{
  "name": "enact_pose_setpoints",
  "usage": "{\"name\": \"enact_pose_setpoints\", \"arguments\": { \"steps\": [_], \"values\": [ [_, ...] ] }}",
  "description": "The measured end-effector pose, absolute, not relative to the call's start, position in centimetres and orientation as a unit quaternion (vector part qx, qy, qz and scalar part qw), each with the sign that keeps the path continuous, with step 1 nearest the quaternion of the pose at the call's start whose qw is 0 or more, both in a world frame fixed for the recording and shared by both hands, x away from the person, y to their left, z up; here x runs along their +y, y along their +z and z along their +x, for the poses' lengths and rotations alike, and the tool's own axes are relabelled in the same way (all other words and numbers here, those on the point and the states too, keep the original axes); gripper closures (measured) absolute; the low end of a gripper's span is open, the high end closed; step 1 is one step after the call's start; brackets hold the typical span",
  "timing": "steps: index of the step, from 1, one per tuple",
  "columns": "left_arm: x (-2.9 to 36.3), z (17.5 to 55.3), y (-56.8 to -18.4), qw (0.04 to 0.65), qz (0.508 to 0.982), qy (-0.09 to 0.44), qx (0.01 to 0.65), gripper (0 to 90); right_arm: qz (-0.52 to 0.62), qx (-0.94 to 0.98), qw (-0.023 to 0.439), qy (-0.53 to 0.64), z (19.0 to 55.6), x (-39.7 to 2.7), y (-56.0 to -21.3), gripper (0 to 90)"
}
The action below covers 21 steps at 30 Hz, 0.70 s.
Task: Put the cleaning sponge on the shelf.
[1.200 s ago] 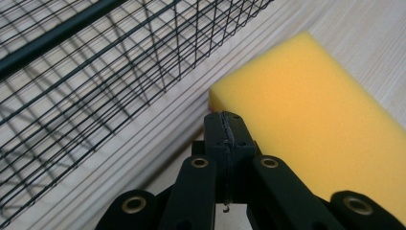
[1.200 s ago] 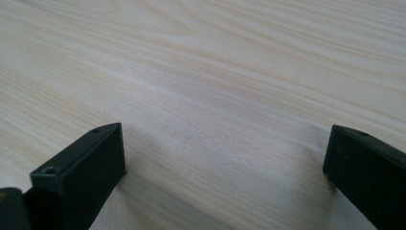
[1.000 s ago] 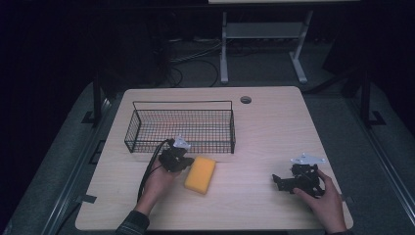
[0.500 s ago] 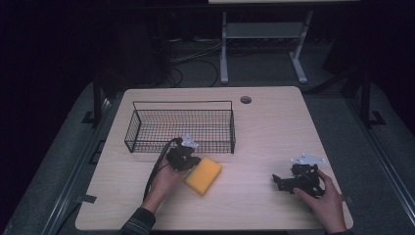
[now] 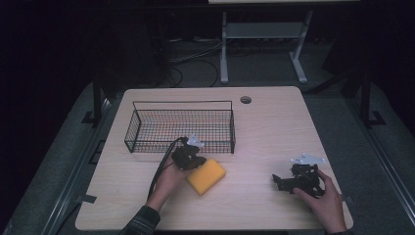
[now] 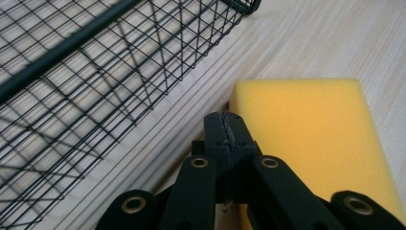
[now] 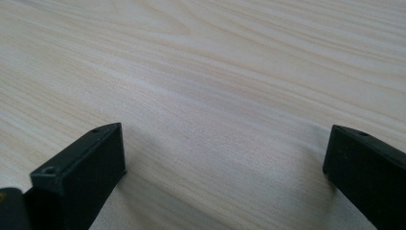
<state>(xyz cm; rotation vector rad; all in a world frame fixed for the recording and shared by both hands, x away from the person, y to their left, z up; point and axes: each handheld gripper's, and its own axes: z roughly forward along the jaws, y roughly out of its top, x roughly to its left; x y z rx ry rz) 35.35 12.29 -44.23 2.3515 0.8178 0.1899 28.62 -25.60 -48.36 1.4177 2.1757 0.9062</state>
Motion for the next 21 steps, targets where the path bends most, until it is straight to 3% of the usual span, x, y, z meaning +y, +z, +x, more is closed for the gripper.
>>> {"name": "enact_pose_setpoints", "arguments": {
  "steps": [8, 9, 15, 16, 21],
  "values": [
    [13.5, 35.3, -43.2, 0.326, 0.885, 0.056, 0.328, 75.8, 0.506, 0.776, 0.194, 0.323, 28.6, -25.6, -48.4, 0.0],
    [13.8, 35.2, -42.8, 0.326, 0.883, 0.058, 0.332, 70.0, 0.506, 0.776, 0.194, 0.323, 28.6, -25.6, -48.4, 0.0],
    [14.2, 35.0, -41.7, 0.331, 0.878, 0.051, 0.341, 55.0, 0.506, 0.776, 0.194, 0.323, 28.6, -25.6, -48.4, 0.0],
    [14.2, 34.9, -41.5, 0.331, 0.878, 0.046, 0.342, 48.8, 0.506, 0.776, 0.194, 0.323, 28.6, -25.6, -48.4, 0.0],
    [13.7, 34.4, -41.1, 0.320, 0.886, 0.039, 0.335, 36.6, 0.506, 0.776, 0.194, 0.323, 28.6, -25.6, -48.4, 0.0]
  ]
}}
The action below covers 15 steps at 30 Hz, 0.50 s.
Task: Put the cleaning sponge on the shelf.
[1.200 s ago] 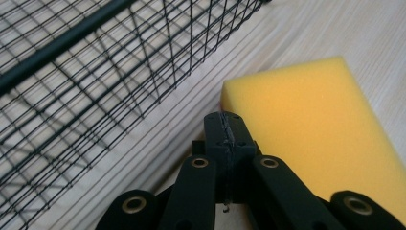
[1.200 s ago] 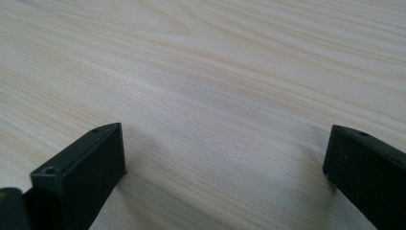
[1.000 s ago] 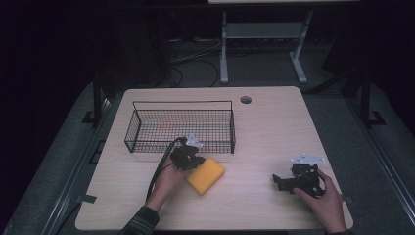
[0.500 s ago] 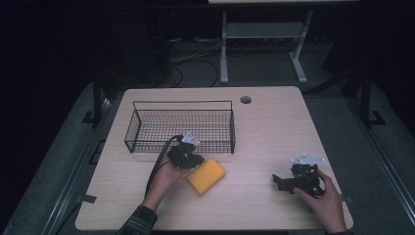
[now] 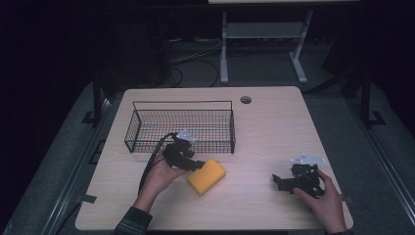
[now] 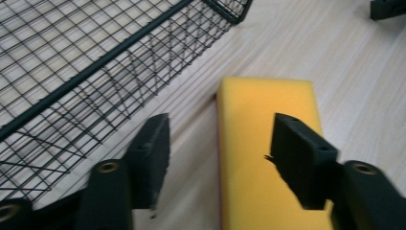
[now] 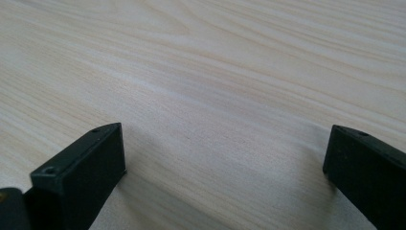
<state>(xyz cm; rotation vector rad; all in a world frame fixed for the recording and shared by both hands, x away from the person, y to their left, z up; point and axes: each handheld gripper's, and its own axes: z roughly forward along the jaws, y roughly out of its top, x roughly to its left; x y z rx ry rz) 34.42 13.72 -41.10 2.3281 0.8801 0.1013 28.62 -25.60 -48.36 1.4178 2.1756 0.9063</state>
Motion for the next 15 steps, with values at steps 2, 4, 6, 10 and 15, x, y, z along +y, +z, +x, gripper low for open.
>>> {"name": "enact_pose_setpoints", "arguments": {
  "steps": [2, 4, 6, 10, 15],
  "values": [
    [13.3, 34.2, -41.1, 0.312, 0.890, 0.039, 0.330, 29.7, 0.506, 0.776, 0.194, 0.323, 28.6, -25.6, -48.4, 0.0],
    [12.9, 34.0, -41.2, 0.305, 0.895, 0.038, 0.323, 23.8, 0.506, 0.776, 0.194, 0.323, 28.6, -25.6, -48.4, 0.0],
    [12.4, 33.8, -41.3, 0.294, 0.903, 0.033, 0.312, 15.6, 0.505, 0.776, 0.194, 0.323, 28.6, -25.6, -48.4, 0.0],
    [11.4, 33.3, -41.4, 0.285, 0.911, 0.032, 0.297, 12.8, 0.506, 0.776, 0.194, 0.323, 28.6, -25.6, -48.4, 0.0],
    [10.4, 32.9, -41.8, 0.273, 0.918, 0.029, 0.286, 9.3, 0.506, 0.776, 0.194, 0.323, 28.6, -25.6, -48.4, 0.0]
  ]
}}
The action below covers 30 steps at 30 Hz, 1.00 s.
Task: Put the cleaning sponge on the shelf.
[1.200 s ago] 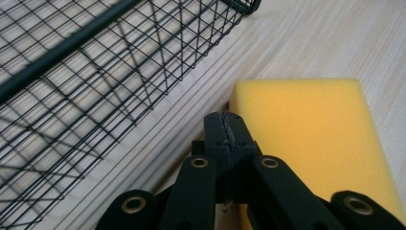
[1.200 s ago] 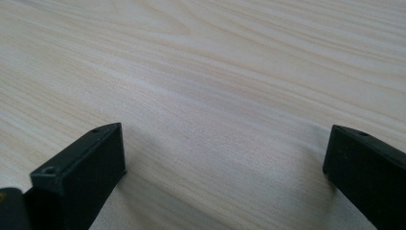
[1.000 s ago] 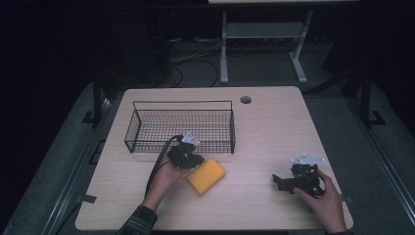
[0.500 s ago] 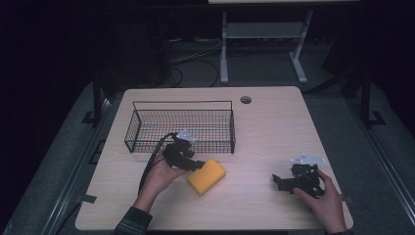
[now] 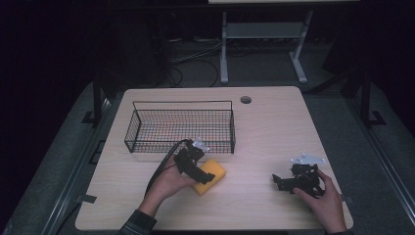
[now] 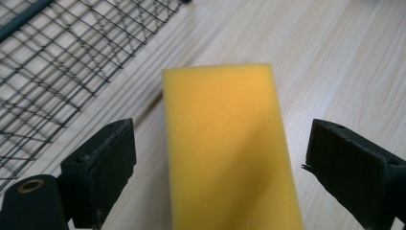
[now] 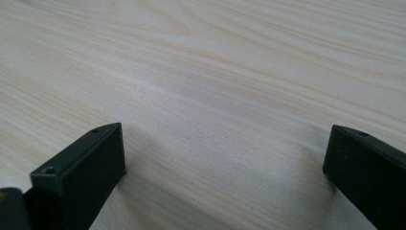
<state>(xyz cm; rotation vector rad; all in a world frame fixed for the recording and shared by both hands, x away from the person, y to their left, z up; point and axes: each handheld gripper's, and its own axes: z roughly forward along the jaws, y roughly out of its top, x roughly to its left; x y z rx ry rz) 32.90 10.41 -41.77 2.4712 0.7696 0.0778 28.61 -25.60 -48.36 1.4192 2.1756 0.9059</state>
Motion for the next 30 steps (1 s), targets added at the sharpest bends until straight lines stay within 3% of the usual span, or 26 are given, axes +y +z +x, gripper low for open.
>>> {"name": "enact_pose_setpoints", "arguments": {
  "steps": [30],
  "values": [
    [8.4, 32.7, -45.1, 0.215, 0.935, 0.037, 0.280, 10.4, 0.506, 0.776, 0.194, 0.323, 28.6, -25.6, -48.4, 0.0]
  ]
}}
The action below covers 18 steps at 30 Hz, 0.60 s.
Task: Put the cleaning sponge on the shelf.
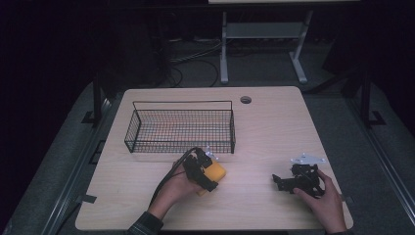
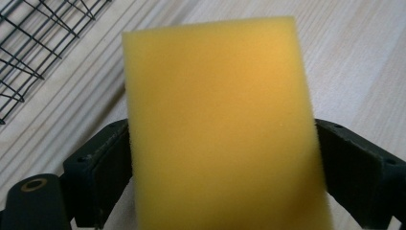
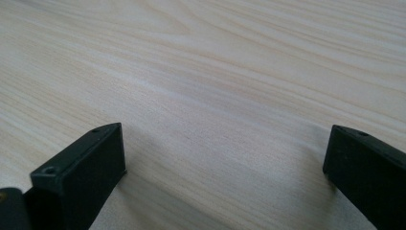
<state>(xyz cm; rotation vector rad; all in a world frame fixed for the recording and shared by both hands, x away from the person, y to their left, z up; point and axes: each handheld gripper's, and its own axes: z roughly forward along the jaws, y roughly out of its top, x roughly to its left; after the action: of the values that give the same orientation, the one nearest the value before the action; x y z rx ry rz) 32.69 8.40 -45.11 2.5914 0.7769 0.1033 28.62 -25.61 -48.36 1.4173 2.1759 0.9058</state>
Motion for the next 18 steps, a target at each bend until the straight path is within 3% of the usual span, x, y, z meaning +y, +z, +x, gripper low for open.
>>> {"name": "enact_pose_setpoints", "arguments": {
  "steps": [18],
  "values": [
    [8.72, 32.70, -44.93, 0.214, 0.934, 0.047, 0.281, 20.5, 0.506, 0.776, 0.194, 0.323, 28.62, -25.60, -48.36, 0.0]
  ]
}}
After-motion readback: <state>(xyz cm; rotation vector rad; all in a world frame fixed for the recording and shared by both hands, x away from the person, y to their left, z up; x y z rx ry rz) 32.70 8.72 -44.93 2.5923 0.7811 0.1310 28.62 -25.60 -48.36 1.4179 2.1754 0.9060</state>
